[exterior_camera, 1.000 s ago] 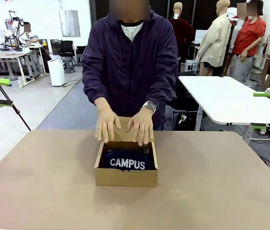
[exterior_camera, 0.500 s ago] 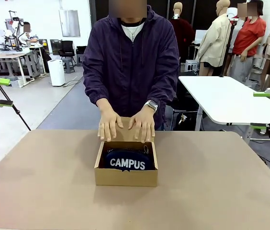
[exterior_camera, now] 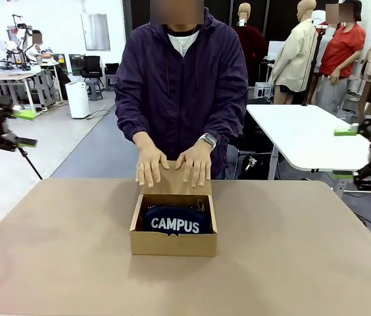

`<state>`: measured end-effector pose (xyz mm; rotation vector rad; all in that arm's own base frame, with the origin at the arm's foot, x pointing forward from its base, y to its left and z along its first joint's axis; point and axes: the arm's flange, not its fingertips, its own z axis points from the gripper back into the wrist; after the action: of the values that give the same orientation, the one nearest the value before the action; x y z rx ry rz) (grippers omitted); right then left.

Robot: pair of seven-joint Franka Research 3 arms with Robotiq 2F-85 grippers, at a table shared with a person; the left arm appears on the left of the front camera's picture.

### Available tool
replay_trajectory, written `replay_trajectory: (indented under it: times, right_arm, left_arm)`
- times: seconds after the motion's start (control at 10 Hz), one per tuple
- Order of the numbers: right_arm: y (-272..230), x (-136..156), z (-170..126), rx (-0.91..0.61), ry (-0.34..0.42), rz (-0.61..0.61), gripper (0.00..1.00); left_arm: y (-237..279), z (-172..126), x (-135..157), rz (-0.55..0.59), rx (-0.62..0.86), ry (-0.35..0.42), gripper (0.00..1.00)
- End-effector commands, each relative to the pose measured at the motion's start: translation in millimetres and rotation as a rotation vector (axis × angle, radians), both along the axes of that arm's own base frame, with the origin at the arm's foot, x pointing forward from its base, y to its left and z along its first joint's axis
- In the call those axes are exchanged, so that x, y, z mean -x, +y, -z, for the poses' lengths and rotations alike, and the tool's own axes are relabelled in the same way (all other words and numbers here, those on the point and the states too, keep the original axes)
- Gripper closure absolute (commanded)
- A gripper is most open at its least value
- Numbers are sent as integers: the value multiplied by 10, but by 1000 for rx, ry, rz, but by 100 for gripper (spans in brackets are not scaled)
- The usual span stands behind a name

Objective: Pack the items into the box.
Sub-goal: Close the Mailer Box.

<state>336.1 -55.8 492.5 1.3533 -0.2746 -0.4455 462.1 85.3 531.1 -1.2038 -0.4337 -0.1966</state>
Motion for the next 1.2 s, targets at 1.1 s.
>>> replay_trajectory:
  times: [1.1]
  right_arm:
    - [1235,-1742,974,88,-179,-217,0]
  left_arm:
    - [-1166,1103,-1279,95,-73,-29,0]
